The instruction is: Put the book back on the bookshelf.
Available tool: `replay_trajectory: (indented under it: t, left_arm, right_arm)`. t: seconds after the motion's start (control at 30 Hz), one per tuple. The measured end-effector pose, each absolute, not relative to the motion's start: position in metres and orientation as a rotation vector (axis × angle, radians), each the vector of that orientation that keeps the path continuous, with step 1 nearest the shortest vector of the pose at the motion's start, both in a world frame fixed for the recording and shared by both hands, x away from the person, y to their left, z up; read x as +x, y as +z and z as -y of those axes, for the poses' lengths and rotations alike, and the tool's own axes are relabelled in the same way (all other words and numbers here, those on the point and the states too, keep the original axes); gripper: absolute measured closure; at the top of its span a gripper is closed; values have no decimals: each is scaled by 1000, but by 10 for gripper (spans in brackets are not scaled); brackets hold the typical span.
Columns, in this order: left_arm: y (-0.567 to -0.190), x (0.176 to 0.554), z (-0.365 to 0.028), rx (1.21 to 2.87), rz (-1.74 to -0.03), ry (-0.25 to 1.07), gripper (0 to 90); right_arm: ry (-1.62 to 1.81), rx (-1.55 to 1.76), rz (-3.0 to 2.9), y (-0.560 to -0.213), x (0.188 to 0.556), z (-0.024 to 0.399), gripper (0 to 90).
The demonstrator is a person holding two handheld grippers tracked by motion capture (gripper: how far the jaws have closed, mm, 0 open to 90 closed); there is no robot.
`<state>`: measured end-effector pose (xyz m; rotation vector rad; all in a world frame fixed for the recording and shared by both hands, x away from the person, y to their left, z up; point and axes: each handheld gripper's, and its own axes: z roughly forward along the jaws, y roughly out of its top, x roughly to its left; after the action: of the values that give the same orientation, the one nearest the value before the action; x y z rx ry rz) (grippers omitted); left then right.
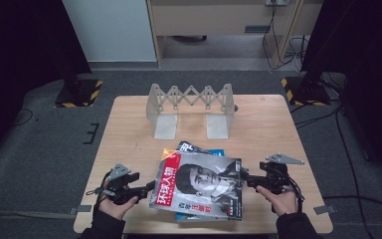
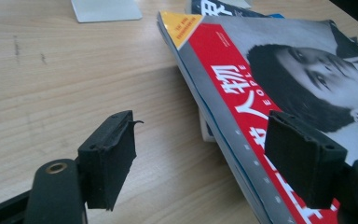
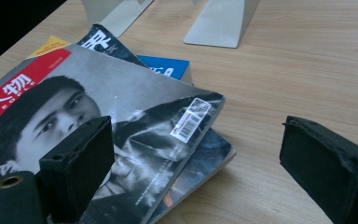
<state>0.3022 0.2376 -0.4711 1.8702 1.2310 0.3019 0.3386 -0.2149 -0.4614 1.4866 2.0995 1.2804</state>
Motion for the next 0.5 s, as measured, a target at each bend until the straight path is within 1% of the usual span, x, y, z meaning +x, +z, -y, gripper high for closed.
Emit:
replay_trajectory:
  t: [0.23,0.43,0.5]
  left_arm:
    - [-476,295,-227,1923,-1222,246,272]
    - [-480,292,-223,1953,-1227,193,300]
    - [-482,292,-222,1956,-1226,173,307]
  right_arm:
    - [1274,1470,-2118,-467,333,206,132]
    - [1278,1436,-2183,-473,331,197,185]
    - [1271,1436,-2200,-474,331,194,190]
